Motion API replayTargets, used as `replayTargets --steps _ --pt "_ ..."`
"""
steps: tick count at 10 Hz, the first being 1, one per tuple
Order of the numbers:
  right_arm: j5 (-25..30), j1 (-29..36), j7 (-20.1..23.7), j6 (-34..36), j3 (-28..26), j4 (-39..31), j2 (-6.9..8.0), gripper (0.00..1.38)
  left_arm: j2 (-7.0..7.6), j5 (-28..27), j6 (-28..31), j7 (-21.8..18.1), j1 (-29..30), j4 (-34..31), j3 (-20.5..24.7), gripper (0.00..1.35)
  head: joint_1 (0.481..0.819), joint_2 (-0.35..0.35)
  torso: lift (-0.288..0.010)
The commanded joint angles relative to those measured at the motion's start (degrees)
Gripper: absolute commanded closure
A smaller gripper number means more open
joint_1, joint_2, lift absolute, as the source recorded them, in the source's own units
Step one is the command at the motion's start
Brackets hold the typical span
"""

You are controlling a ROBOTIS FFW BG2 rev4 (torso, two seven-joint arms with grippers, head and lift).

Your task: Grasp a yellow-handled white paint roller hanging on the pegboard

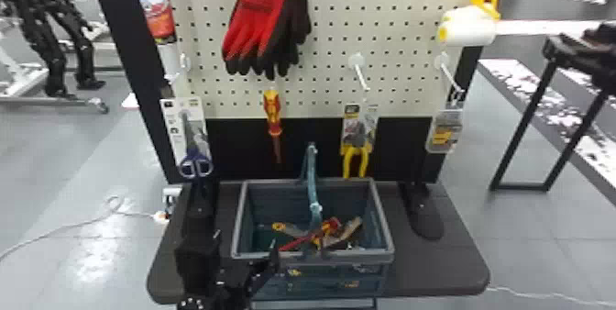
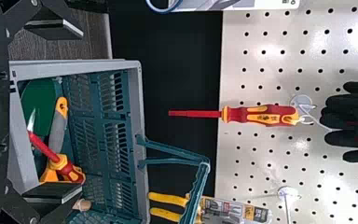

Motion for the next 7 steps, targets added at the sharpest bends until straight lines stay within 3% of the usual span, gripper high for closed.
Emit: replayTargets --steps 1,3,4,7 --pt "-4.9 -5.0 1.3 3.7 3.8 4.4 -3.88 0.32 0.06 0.0 0.1 0.0 0.0 0.0 0.0 0.15 0.549 0.0 -0.1" --pt "-9.2 -12.1 5.2 4.2 11.6 12.1 -8.89 0.32 0.85 0.5 0.2 0.0 -1.0 0.5 -0.8 0.15 0.549 0.0 -0.1" --pt "-10.3 -14.6 5.2 4.4 15.2 13.4 -10.12 0.32 1.11 0.6 0.1 0.0 -1.1 0.6 -1.0 0.15 0.549 0.0 -0.1" --pt "-20.7 -18.8 5.6 5.6 22.4 17.0 -12.76 0.32 0.85 0.6 0.3 0.0 -1.2 1.1 -1.2 0.15 0.549 0.0 -0.1"
